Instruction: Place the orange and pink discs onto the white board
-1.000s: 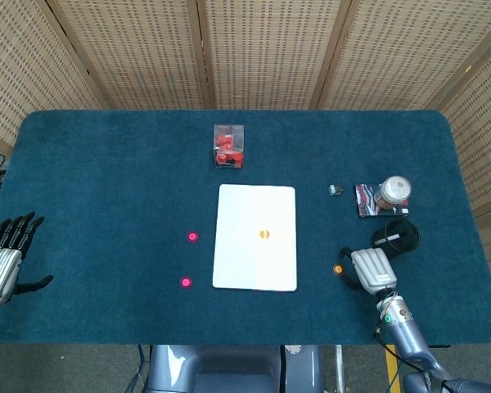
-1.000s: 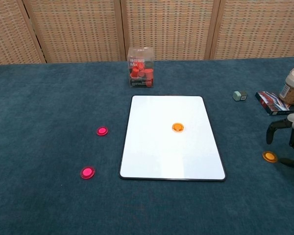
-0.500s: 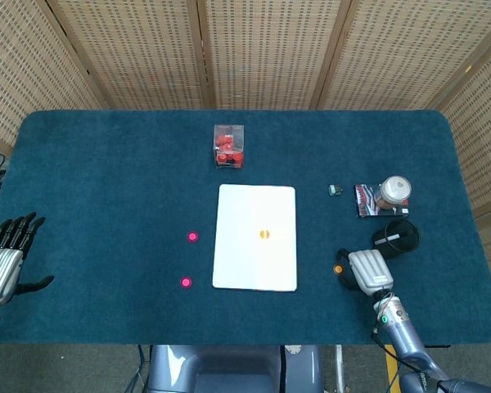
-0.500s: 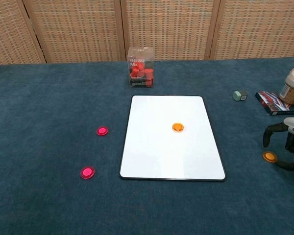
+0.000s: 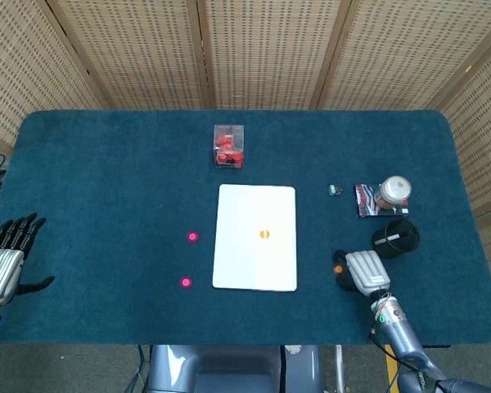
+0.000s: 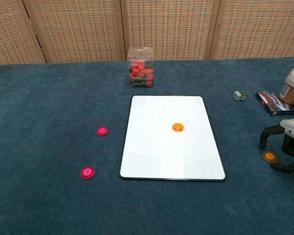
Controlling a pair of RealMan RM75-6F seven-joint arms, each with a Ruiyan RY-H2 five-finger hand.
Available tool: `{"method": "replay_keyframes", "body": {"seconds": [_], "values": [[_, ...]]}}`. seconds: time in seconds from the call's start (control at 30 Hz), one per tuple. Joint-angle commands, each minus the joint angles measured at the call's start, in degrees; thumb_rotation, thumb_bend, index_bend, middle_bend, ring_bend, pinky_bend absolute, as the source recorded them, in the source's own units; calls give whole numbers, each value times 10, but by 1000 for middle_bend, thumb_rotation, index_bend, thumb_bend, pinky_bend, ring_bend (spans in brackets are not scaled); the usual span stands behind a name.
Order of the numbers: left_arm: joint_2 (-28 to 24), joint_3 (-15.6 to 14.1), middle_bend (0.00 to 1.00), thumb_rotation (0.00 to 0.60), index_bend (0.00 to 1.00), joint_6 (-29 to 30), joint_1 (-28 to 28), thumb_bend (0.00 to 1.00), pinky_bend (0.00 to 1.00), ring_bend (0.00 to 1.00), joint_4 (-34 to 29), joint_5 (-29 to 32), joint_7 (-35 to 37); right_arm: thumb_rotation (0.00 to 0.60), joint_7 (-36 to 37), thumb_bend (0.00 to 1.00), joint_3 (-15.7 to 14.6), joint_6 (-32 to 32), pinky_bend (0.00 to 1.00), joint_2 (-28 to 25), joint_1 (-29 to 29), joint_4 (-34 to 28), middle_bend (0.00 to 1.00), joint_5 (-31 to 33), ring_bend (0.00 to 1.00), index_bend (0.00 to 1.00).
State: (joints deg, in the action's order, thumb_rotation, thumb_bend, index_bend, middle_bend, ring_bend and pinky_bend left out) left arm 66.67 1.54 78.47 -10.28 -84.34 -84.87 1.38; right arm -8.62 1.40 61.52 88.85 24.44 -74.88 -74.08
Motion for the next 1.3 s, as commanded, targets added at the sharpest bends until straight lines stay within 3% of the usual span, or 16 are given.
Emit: {"method": "replay_keyframes", "body": {"seconds": [0.03,0.23,0.57,0.87,1.03,1.3], "values": [[0,0,0,600,0,-1,0,0,0,0,0,0,0,600,-2,350,3,-5,1000,0,0,0,1000,3,1000,393],[0,0,0,600,0,-1,0,0,0,0,0,0,0,600,-4,352,6,-13,1000,0,0,1,1000,7,1000,395],[0,1,0,600,0,-2,-1,0,0,0,0,2,-2,600,-3,358,12,-20,1000,3,0,4,1000,7,1000,501],[0,1,0,600,0,-4,-1,0,0,0,-1,3,-2,600,1,363,19,-16,1000,-2,0,-6,1000,2,1000,506],[0,1,0,600,0,-3,-1,0,0,0,-1,3,-1,600,-11,363,41,-11,1000,-19,16,-60,1000,-3,1000,506],[0,1,0,600,0,-6,-2,0,0,0,-1,5,-3,600,-107,363,83,-41,1000,-21,66,-152,1000,43,1000,506]]}}
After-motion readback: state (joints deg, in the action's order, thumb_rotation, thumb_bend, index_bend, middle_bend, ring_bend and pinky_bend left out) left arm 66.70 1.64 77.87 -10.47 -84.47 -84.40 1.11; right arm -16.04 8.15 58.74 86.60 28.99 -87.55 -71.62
